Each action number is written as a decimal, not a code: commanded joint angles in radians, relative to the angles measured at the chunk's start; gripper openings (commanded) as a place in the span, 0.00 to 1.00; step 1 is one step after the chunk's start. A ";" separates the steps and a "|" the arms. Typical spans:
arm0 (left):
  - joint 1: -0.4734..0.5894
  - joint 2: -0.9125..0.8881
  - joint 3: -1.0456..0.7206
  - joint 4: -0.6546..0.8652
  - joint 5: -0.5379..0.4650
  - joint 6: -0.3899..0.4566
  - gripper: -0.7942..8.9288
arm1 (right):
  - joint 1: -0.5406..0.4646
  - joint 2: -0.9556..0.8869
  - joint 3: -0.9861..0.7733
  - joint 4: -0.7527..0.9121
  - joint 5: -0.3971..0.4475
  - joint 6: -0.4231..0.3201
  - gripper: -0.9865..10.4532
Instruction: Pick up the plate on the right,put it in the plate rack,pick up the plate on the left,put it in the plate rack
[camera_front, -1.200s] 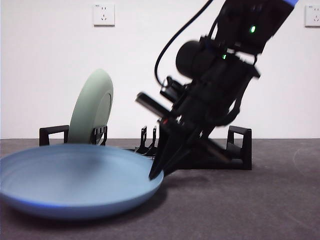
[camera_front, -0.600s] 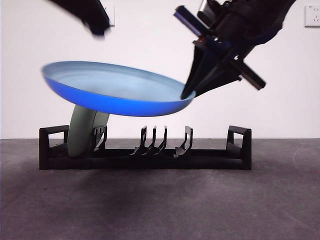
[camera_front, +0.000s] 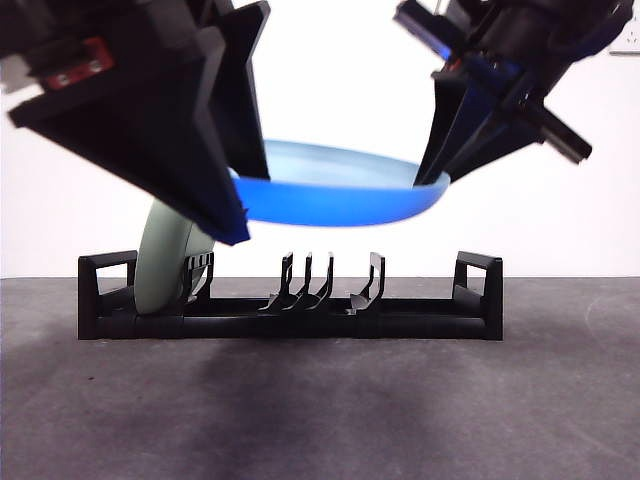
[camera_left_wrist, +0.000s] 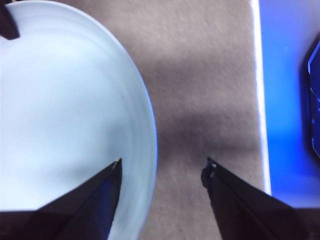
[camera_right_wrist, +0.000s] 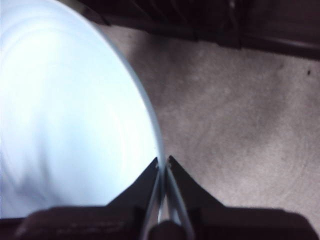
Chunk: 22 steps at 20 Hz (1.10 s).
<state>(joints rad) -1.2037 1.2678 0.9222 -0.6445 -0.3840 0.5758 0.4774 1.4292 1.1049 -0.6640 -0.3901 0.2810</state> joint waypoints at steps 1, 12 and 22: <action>0.003 0.002 0.003 0.022 -0.002 0.005 0.21 | 0.000 -0.033 -0.002 -0.010 -0.004 -0.010 0.08; 0.019 0.002 0.003 0.045 -0.001 0.000 0.07 | 0.000 -0.180 -0.002 -0.069 -0.002 -0.021 0.09; 0.036 0.002 0.003 0.258 0.086 -0.200 0.07 | -0.078 -0.397 -0.002 -0.039 0.281 -0.092 0.28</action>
<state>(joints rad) -1.1690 1.2667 0.9272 -0.3962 -0.2947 0.4160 0.3965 1.0317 1.1046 -0.7059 -0.1066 0.1997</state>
